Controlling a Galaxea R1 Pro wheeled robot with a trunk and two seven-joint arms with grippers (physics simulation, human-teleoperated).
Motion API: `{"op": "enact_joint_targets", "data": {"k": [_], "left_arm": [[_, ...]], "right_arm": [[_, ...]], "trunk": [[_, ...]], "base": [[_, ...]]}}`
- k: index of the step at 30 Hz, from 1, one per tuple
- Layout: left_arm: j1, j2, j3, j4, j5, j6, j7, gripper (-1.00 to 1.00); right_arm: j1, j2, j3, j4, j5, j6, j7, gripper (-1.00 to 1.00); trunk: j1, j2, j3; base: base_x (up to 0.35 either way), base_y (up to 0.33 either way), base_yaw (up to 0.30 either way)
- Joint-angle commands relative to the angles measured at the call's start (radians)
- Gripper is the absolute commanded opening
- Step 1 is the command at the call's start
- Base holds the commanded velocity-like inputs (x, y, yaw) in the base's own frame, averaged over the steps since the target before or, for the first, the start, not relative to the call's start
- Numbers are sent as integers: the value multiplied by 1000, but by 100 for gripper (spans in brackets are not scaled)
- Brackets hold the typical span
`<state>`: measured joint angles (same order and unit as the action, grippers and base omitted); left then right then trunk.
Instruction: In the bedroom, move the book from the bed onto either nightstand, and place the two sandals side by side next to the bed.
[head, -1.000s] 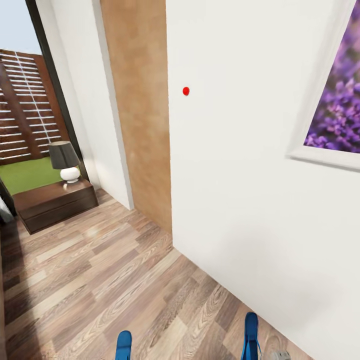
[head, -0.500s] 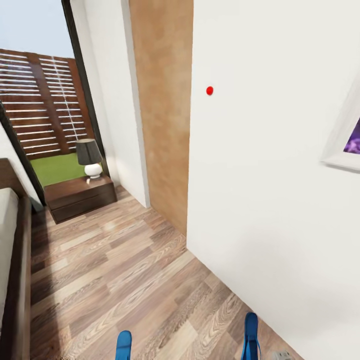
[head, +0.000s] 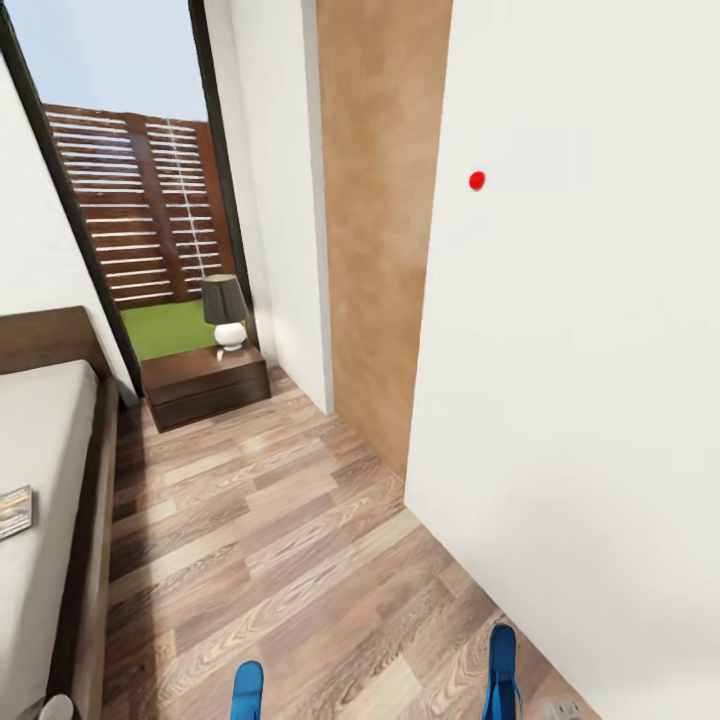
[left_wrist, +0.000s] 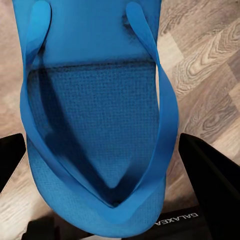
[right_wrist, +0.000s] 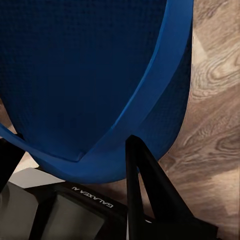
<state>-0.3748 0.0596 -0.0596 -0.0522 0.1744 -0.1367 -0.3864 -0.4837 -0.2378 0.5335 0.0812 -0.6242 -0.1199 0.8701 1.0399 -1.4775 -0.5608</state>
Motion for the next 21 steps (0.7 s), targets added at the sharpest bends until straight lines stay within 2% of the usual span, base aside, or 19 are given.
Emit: {"op": "enact_joint_targets", "data": {"k": [1,8,21], "left_arm": [[-1,0,-6,2,9,-3,-4,-100],[-1,0,-6,2,10,-3,-3,-100],[-1,0,-6,2,10,-3,-3,-100]], "right_arm": [[-1,0,8,3,-6,-8,4,-100],[-1,0,8,3,-6,-7,4,-100],[-1,1,8,3,-6,-7,4,-100]], "trunk": [[0,-1,-1],[0,-1,-1],[0,-1,-1]], "base": [[251,-22,258],[228,-5,258],[122,0,259]]}}
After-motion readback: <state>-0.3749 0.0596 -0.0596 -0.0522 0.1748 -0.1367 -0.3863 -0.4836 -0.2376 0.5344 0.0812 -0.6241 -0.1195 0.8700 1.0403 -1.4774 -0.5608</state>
